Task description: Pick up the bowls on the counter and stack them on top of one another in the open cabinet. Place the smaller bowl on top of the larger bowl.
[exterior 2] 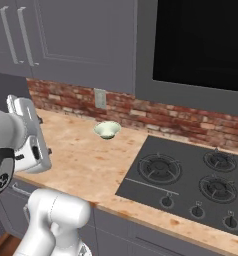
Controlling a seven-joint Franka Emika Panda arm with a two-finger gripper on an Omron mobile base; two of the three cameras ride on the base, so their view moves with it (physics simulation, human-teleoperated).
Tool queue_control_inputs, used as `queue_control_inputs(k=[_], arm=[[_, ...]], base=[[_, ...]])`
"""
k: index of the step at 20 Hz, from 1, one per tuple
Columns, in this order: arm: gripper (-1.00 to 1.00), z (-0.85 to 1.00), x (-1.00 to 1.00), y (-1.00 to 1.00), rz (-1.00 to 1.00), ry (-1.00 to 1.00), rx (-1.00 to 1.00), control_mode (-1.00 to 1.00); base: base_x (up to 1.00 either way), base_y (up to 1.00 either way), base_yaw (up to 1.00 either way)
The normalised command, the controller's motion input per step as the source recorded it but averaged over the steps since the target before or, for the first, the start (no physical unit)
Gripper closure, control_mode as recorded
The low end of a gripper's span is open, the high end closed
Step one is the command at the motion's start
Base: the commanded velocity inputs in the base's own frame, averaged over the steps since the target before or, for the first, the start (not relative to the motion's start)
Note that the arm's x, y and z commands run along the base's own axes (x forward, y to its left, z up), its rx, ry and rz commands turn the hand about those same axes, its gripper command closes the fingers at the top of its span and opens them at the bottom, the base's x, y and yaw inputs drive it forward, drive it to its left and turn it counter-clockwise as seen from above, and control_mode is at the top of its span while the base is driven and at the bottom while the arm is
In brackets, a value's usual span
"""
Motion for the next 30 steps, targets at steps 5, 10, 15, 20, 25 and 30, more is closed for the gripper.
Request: queue_control_inputs(k=[5,10,15,20,25,30], arm=[[-1.0,-0.05,-0.11,-0.06,0.01,-0.06,0.0,-1.0],[-1.0,-0.15,-0.12,0.0,0.0,-0.07,0.0,-1.0],[-1.0,-0.21,-0.01,-0.01,0.0,-0.05,0.01,-1.0],[-1.0,-0.28,0.03,0.0,0.0,-0.07,0.05,-1.0],[-1.0,-0.3,0.06,0.0,0.02,-0.09,0.05,-1.0],[-1.0,-0.36,0.01,0.0,0.03,-0.08,0.02,-1.0]], base=[[0.0,0.0,0.0],[0.0,0.0,0.0],[0.0,0.0,0.0],[0.0,0.0,0.0],[0.0,0.0,0.0],[0.0,0.0,0.0]])
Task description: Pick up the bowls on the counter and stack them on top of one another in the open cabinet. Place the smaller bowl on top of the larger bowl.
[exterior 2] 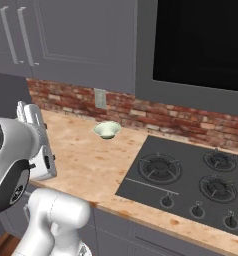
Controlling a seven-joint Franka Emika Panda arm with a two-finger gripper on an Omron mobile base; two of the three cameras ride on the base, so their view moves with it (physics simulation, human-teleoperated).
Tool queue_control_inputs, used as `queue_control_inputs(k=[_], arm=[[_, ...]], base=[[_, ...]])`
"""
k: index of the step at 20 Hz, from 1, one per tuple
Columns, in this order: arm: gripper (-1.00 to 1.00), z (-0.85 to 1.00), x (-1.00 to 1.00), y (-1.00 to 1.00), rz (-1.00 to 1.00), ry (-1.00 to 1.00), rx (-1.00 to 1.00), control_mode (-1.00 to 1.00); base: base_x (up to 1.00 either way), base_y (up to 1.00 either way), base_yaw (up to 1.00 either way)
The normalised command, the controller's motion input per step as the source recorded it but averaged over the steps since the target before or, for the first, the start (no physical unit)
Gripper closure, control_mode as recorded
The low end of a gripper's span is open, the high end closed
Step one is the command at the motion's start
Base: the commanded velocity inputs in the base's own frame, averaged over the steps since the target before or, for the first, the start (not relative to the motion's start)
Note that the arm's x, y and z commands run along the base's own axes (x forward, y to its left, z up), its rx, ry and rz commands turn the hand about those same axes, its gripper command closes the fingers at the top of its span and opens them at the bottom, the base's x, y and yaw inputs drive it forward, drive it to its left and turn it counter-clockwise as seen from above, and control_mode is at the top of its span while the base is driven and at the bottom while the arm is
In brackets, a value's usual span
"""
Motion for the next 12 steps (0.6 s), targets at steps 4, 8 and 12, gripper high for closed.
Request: queue_control_inputs(k=[4,8,12], arm=[[-1.0,-0.44,0.08,0.0,0.02,-0.04,0.0,-1.0],[-1.0,-0.42,0.12,0.0,0.01,-0.04,0.0,-1.0],[-1.0,-0.35,0.16,0.0,0.0,-0.05,0.0,-1.0]], base=[[0.0,0.0,0.0],[0.0,0.0,0.0],[0.0,0.0,0.0]])
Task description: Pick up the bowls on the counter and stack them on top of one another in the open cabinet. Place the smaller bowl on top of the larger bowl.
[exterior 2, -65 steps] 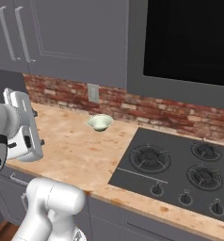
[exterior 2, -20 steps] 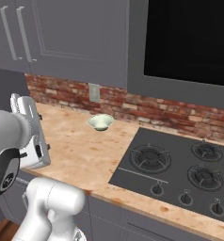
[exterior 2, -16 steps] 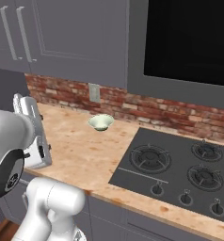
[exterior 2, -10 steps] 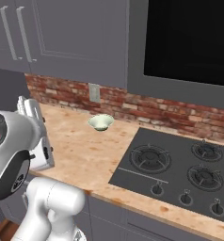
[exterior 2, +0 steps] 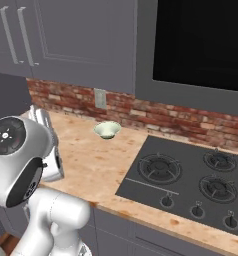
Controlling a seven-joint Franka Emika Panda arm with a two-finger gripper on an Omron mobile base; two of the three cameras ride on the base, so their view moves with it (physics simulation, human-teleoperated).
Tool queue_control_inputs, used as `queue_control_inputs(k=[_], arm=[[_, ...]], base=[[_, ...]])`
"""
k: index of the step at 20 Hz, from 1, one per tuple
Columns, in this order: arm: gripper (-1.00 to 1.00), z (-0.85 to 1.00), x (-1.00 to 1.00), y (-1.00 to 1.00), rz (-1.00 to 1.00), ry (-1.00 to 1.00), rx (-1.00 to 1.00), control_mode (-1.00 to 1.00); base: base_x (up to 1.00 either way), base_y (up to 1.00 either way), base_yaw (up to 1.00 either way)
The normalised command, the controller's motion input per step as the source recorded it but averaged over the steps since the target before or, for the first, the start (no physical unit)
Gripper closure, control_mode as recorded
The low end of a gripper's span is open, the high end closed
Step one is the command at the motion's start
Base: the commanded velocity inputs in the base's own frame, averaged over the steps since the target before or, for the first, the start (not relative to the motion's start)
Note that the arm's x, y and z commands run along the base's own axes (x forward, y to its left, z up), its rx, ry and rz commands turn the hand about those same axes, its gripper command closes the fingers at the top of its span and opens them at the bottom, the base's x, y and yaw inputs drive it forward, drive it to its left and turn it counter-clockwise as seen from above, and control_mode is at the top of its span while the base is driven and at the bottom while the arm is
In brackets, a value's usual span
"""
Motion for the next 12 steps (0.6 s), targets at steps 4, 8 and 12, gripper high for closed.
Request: queue_control_inputs(k=[4,8,12], arm=[[-1.0,-0.35,0.15,0.0,0.0,-0.07,0.0,-1.0],[-1.0,-0.35,0.14,0.02,0.02,-0.12,0.01,-1.0],[-1.0,-0.4,0.16,0.02,0.03,-0.12,0.03,-1.0]], base=[[0.0,0.0,0.0],[0.0,0.0,0.0],[0.0,0.0,0.0]])
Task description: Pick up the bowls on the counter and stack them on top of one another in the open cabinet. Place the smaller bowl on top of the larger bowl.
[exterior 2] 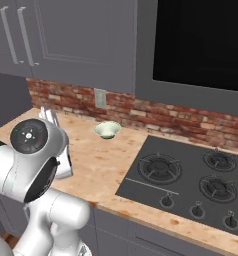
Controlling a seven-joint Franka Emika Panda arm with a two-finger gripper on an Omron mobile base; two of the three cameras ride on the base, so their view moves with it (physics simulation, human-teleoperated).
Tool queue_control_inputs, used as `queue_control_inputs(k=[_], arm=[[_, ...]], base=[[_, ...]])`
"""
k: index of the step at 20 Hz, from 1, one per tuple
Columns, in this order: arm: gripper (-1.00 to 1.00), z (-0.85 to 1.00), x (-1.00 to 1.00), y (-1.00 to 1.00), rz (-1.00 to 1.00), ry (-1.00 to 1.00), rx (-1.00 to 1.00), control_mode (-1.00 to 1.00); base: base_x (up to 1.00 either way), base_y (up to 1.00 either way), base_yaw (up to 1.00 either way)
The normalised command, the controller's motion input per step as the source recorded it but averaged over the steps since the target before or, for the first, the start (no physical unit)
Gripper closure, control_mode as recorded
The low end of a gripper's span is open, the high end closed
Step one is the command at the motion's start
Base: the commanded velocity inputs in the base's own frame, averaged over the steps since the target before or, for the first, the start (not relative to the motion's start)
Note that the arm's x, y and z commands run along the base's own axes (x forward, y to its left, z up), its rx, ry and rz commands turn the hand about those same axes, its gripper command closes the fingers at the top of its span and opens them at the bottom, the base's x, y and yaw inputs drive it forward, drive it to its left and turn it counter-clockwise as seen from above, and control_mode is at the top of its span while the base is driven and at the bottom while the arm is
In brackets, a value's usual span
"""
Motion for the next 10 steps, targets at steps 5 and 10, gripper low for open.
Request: queue_control_inputs(k=[5,10], arm=[[-1.0,-0.32,0.2,0.04,0.03,-0.13,0.0,-1.0],[-1.0,-0.32,0.15,0.08,0.03,-0.16,-0.06,-1.0]], base=[[0.0,0.0,0.0],[0.0,0.0,0.0]])
